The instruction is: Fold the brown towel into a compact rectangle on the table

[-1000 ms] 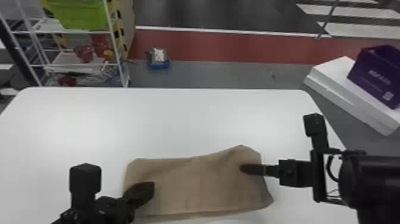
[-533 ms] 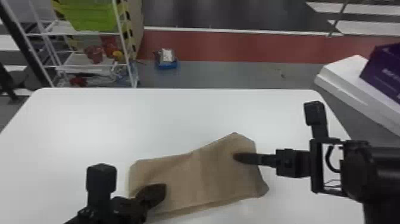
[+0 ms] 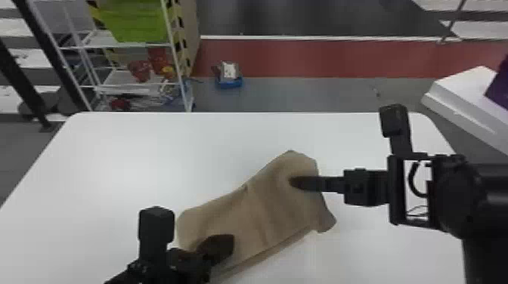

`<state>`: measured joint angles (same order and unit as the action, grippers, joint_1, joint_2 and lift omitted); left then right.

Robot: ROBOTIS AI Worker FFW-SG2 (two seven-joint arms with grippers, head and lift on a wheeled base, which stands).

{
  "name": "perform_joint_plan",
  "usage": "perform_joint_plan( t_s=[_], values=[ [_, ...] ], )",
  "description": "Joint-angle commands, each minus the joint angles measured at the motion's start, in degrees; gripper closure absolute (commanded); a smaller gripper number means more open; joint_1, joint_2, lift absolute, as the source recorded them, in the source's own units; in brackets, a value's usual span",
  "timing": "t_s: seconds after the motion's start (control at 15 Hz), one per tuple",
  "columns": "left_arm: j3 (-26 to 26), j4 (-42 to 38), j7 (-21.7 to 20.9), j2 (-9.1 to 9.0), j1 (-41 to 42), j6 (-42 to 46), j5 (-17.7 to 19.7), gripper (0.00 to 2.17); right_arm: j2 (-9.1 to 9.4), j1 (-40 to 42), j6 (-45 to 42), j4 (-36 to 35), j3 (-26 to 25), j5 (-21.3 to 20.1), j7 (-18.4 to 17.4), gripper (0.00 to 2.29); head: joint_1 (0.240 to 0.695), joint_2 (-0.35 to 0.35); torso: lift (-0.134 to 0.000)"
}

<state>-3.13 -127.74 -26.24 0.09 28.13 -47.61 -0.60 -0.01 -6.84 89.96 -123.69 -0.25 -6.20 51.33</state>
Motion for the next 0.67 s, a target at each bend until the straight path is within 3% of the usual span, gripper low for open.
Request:
perform_joint_plan(
  t_s=[0.0, 0.2, 0.6],
  values=[
    [0.94, -1.11, -0.47, -0.24, 0.78, 0.19, 0.60, 1.82, 0.06, -0.19, 0.12, -0.06, 0.34, -0.83, -0.53, 1.30, 0.695, 0.023, -0.124],
    [5.07, -4.71, -2.06, -0.24, 2.45, 0.19, 3.50, 1.82, 0.06, -0.10, 0.12, -0.24, -1.33, -1.18, -0.80, 1.30, 0.695, 0.028, -0.124],
    [10.60, 0.56, -3.73, -0.24, 1.05, 1.77, 3.06, 1.82, 0.06, -1.42, 0.12, -0.50, -1.33, -1.00, -0.80, 1.30, 0.695, 0.078, -0.124]
  ],
)
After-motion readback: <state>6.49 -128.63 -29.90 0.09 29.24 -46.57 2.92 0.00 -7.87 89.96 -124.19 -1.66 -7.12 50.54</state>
